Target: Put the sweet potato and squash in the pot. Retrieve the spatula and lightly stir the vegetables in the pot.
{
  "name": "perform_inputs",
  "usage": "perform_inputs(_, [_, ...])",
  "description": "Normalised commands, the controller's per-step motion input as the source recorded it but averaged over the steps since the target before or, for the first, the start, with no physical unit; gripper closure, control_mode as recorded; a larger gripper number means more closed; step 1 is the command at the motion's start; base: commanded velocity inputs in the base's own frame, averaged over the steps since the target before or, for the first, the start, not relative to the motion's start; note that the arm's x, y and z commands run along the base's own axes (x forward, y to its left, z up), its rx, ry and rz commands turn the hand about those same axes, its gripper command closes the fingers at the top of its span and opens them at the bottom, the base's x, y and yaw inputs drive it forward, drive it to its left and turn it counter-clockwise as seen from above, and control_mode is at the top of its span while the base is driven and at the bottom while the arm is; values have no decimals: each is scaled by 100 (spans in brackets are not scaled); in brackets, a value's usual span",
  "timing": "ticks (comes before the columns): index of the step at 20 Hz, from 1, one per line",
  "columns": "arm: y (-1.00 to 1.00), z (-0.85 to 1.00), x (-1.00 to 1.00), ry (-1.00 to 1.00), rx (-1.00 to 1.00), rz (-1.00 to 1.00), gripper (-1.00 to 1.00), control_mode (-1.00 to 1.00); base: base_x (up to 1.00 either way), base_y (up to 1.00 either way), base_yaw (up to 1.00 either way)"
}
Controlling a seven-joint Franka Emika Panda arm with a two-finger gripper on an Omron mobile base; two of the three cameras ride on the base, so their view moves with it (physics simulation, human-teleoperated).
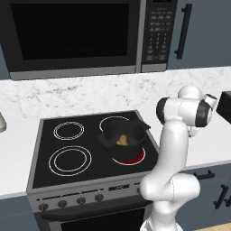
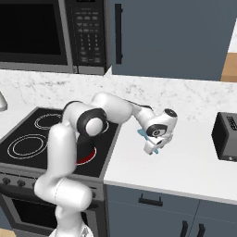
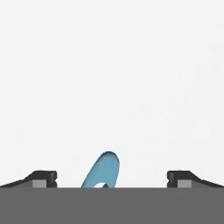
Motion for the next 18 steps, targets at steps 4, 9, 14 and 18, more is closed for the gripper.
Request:
perform_inputs(4, [0, -45, 48, 0, 1, -15, -100, -100, 0, 0, 0])
perform_inputs(9, [0, -47, 31, 0, 0, -10, -100, -100, 0, 0, 0])
perform_inputs(14, [14, -85, -33, -5, -3, -4, 100, -100, 0, 0, 0])
perform_inputs(18, [63, -89, -69, -9, -13, 0, 100, -100, 0, 0, 0])
